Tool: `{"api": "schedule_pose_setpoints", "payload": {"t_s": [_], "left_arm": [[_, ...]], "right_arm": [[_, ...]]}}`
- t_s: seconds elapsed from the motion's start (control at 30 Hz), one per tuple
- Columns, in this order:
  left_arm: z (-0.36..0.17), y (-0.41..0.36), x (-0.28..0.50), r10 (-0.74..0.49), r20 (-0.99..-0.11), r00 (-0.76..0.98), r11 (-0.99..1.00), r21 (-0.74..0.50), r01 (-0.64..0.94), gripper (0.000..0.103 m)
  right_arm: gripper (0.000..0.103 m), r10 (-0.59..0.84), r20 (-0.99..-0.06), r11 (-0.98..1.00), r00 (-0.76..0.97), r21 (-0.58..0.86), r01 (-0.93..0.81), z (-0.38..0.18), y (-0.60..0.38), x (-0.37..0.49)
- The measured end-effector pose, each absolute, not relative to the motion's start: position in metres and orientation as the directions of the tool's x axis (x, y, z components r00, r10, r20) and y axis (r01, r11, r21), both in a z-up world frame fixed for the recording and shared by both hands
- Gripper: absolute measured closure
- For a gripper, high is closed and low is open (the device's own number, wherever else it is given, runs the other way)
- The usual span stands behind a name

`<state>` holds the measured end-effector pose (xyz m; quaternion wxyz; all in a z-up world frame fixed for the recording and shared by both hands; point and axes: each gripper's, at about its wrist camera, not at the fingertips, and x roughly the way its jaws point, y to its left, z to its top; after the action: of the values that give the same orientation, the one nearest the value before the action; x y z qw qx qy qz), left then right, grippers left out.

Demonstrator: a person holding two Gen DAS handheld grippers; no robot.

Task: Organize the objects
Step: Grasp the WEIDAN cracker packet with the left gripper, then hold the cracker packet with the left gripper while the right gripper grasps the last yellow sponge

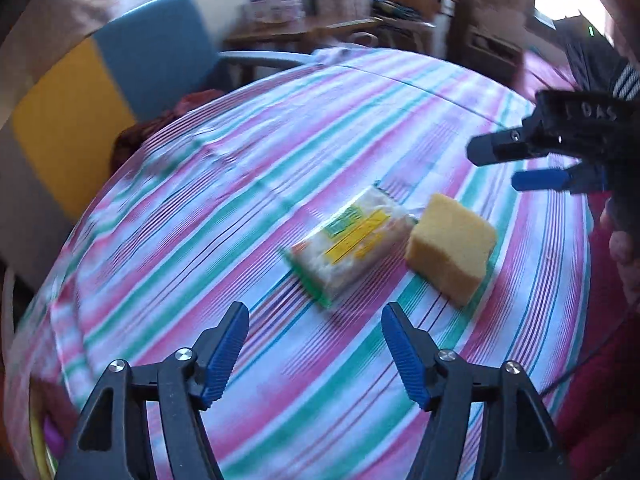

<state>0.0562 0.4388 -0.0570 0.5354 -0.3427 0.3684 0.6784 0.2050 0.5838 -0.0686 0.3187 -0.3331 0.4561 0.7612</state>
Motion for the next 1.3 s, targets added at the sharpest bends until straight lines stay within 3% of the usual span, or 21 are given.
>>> {"api": "schedule_pose_setpoints", "payload": {"t_s": [0.13,0.5,0.53,0.57,0.67,1.0,1.3], "left_arm": [[-0.072,0.47,0.064,0.439,-0.883,-0.166,-0.019,0.176,-0.984,0.029],[-0.094,0.517,0.056,0.409,-0.911,-0.058,0.142,0.126,-0.982,0.029],[-0.096,0.518,0.054,0.406,-0.912,-0.049,0.128,0.11,-0.986,0.031],[-0.097,0.518,0.051,0.411,-0.912,0.003,0.149,0.064,-0.987,0.041],[-0.097,0.508,0.042,0.424,-0.904,0.049,0.068,-0.022,-0.997,0.049],[-0.09,0.428,0.008,0.441,-0.895,-0.069,-0.363,-0.107,-0.926,0.05],[-0.086,0.377,0.027,0.453,-0.874,-0.177,-0.513,-0.093,-0.853,0.051]], "right_arm": [[0.013,0.159,-0.794,-0.377,-0.586,0.5,-0.78,-0.071,0.585,0.205],[0.013,0.113,-0.796,-0.377,-0.595,0.519,-0.767,-0.079,0.589,0.2],[0.013,0.115,-0.796,-0.377,-0.594,0.518,-0.768,-0.08,0.59,0.199],[0.013,0.116,-0.797,-0.377,-0.592,0.516,-0.769,-0.08,0.59,0.199],[0.013,0.12,-0.799,-0.376,-0.589,0.512,-0.772,-0.081,0.591,0.199],[0.013,0.104,-0.84,-0.535,-0.532,0.404,-0.742,-0.081,0.57,0.171],[0.014,0.111,-0.904,-0.701,-0.413,0.224,-0.678,-0.092,0.543,0.142]]}}
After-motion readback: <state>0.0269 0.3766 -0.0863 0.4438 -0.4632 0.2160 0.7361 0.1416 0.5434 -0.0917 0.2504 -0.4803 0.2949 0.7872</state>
